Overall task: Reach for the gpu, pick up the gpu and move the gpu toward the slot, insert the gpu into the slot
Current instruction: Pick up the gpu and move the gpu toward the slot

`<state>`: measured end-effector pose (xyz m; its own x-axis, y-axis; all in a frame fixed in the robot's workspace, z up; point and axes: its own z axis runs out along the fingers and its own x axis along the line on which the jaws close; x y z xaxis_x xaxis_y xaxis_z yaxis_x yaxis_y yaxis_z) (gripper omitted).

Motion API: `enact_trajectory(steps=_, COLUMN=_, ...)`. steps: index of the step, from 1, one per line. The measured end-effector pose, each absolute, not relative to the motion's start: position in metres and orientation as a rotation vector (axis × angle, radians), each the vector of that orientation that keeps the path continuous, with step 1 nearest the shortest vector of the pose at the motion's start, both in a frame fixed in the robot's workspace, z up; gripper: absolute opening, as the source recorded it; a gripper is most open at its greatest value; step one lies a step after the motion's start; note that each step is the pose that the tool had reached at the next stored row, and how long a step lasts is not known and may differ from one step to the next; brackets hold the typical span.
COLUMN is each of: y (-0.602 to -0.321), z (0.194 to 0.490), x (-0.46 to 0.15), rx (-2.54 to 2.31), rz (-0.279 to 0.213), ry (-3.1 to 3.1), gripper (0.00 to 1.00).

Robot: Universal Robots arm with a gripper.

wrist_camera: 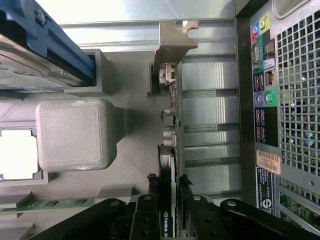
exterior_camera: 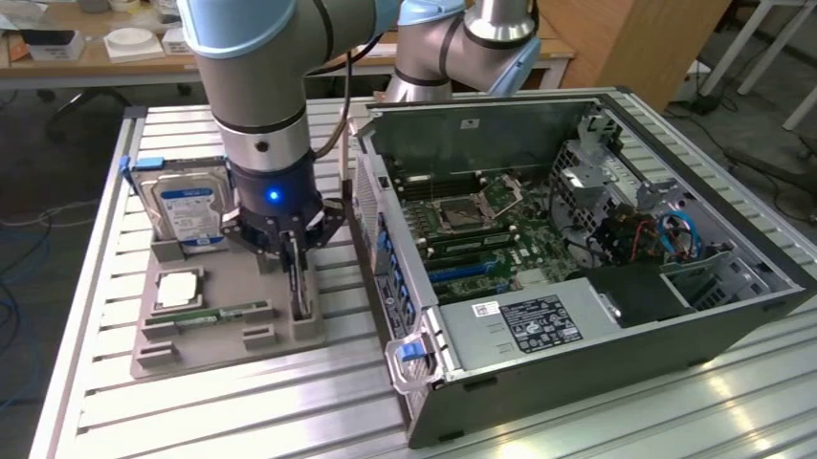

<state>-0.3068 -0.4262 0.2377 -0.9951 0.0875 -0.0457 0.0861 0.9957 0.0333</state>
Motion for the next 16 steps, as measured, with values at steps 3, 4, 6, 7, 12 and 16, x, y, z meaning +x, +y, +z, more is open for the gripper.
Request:
enact_trajectory(steps=3, y=-0.4262, z=0.2404, x=-0.3068, rx=0.135, rz=0.057, ry=3.091, gripper=0.26)
enact_trajectory(steps=4, y=-0.4262, z=0.2408, x=-0.3067, rx=0.135, rz=0.06, ry=3.091, gripper=0.26)
enact_trajectory(steps=6, y=-0.4262, z=0.2416, x=-0.3067, rx=0.135, rz=0.066, ry=3.091, gripper=0.26)
enact_trajectory(steps=7, y=-0.4262, z=0.2421, x=-0.3067, rx=0.135, rz=0.068, ry=3.091, gripper=0.26)
enact_trajectory(steps=12, y=-0.4262, z=0.2438, x=-0.3067, rx=0.135, rz=0.082, ry=3.091, gripper=0.26)
enact_trajectory(steps=16, y=-0.4262, z=0.2435, x=-0.3067, rx=0.135, rz=0.084, ry=3.091, gripper=0.26)
